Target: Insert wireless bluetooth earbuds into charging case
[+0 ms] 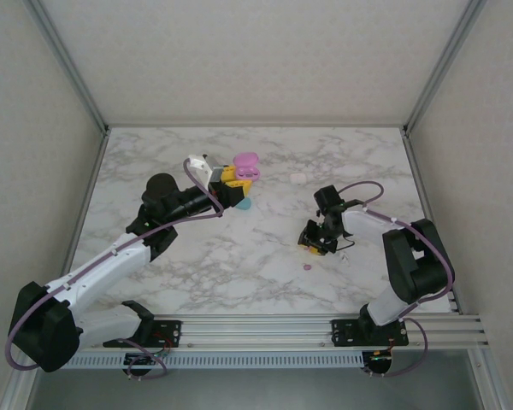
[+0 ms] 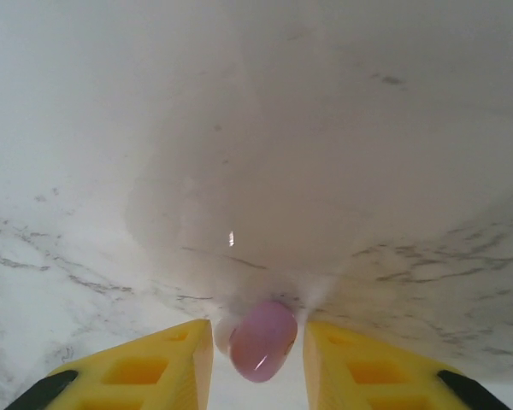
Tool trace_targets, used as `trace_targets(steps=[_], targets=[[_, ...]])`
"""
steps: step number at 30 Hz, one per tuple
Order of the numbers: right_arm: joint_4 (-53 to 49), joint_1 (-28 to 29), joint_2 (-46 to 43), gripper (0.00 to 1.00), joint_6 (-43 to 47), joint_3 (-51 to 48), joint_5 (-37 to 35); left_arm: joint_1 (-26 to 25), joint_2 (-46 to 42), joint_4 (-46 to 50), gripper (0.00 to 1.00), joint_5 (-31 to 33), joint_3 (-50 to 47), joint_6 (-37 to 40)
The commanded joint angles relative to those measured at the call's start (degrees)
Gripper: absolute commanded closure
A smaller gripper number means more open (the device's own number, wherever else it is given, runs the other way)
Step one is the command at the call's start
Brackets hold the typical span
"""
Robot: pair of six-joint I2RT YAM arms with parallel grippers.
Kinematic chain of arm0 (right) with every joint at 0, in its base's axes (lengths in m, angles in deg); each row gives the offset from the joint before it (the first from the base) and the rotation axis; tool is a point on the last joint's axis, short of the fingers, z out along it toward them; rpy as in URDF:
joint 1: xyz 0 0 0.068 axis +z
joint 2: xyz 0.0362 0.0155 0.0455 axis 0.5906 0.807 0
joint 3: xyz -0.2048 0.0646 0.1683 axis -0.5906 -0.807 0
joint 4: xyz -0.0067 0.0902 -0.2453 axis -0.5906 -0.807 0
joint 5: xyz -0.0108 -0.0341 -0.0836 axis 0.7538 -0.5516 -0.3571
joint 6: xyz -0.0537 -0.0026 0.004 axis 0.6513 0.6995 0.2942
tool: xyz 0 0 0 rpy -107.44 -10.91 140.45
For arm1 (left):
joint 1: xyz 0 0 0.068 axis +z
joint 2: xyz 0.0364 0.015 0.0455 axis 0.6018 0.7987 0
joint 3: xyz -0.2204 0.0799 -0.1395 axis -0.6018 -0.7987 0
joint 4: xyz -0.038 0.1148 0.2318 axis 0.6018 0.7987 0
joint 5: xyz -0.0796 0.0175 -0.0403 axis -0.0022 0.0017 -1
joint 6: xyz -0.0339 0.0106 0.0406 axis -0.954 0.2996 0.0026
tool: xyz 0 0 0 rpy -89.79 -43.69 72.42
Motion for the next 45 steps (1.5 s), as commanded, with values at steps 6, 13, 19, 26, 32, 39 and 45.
trace_targets(steps=[6, 13, 19, 26, 32, 39, 45], targets=[[-0.5, 1.5, 0.6, 0.67, 1.4, 2.7, 0.0, -0.2, -0.4, 0.7, 0.75, 0.8, 0.7, 1.1], [-2.4, 1.6, 1.3, 0.66, 0.7, 5.0, -3.7, -0.2, -0.3, 0.9, 0.75, 0.8, 0.9, 1.2], [-4.9, 1.6, 3.6, 0.64, 0.0, 8.2, -6.4, -0.2, -0.5, 1.1, 0.75, 1.0, 0.9, 1.3], [-7.6, 1.9, 4.4, 0.64, -1.6, 9.6, -10.1, -0.2, -1.0, 2.1, 0.75, 1.4, 1.0, 2.0], [-7.2, 2.5, 5.7, 0.64, -2.4, 9.9, -8.6, -0.2, -0.7, 2.0, 0.75, 1.5, 1.2, 2.0], [-6.4, 3.1, 7.5, 0.66, -2.4, 10.9, -7.6, -0.2, -0.8, 2.2, 0.75, 1.6, 1.3, 2.1], [-6.1, 3.6, 8.2, 0.67, -1.3, 12.1, -7.3, -0.2, -1.1, 2.6, 0.75, 1.8, 1.1, 2.2]])
